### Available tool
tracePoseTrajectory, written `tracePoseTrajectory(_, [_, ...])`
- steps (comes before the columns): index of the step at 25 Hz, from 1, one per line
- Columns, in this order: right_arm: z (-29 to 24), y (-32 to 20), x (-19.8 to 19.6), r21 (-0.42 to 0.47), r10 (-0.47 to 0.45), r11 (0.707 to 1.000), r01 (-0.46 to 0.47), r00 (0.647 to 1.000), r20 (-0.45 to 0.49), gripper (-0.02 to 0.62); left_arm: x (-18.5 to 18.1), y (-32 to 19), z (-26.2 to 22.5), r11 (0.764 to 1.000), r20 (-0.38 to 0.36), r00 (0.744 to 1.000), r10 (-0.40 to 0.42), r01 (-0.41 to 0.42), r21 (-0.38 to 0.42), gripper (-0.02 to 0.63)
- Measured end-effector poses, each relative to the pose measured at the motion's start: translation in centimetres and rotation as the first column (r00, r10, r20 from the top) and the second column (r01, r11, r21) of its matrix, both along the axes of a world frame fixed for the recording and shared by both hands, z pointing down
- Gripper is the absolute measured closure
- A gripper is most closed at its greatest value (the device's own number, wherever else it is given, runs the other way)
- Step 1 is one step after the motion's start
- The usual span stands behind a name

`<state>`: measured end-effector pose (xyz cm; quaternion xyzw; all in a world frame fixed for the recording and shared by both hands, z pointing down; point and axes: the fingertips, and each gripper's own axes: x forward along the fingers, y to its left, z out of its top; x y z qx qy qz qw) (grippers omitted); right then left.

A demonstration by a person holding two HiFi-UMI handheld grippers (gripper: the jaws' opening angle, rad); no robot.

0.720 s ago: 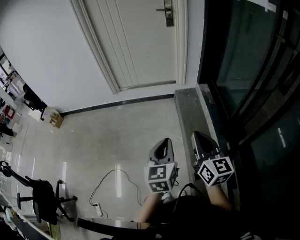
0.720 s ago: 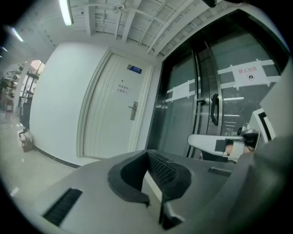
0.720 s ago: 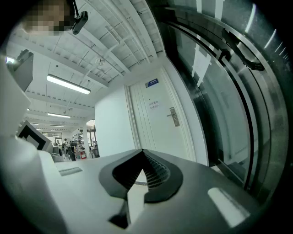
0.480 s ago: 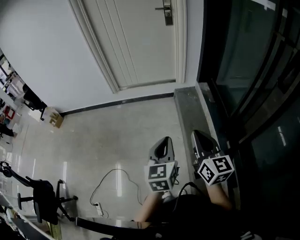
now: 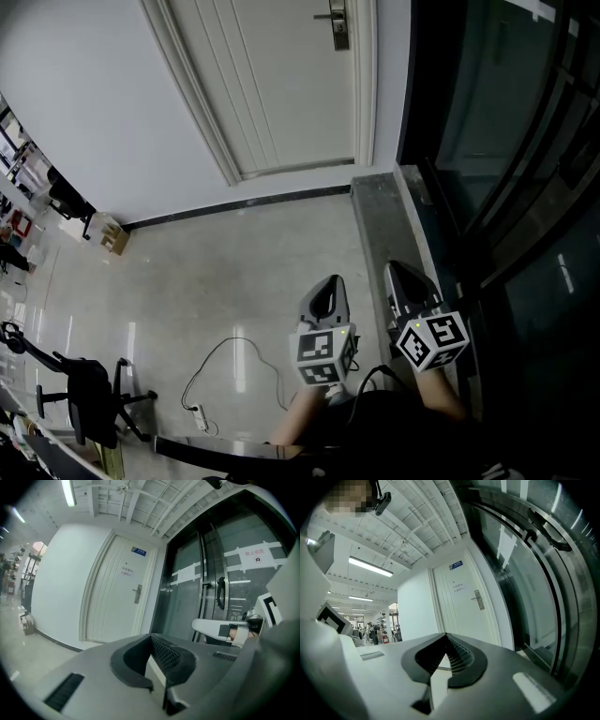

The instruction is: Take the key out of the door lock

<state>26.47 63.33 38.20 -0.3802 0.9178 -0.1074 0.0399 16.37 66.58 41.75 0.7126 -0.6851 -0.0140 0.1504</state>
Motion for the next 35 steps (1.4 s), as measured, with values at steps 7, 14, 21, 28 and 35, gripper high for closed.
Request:
tracePoseTrajectory(7, [-0.6,-0.4,-1.1,0.017,0.025,1.000,-0.025,1.000,-0.013,0.595,-2.1,0.3,-0.2,1.000,-0.028,1.000,0.003,-0.003,0.010,0.606])
tracePoseTrajectory(14, [1.0,-0.3,-2.4,0.000,0.030,1.000,-0.030,0.999,-0.044,0.595,-3.4,-0.5,1.9,0.999,-0.053,0.998,0.016,-0.018,-0.035,0.606])
tracePoseTrajectory(21, [3.2,-5.9,-3.9,-0.031,0.013,0.999,-0.015,0.998,-0.055,0.595,-5.0,-5.5,3.2,0.998,-0.070,0.997,-0.018,0.014,-0.055,0.606])
tracePoseTrajectory(28, [1.7,-16.0,-5.5,-0.003,-0.038,0.999,0.038,0.998,-0.050,0.595,-5.8,-15.6,1.7,1.000,-0.052,0.998,-0.023,0.022,-0.012,0.606])
tracePoseTrajectory(35, [0.9,-23.6,-5.2,0.007,-0.061,0.998,0.062,0.997,-0.044,0.595,-5.3,-23.4,0.2,1.000,-0.045,0.999,-0.026,0.026,0.008,0.606])
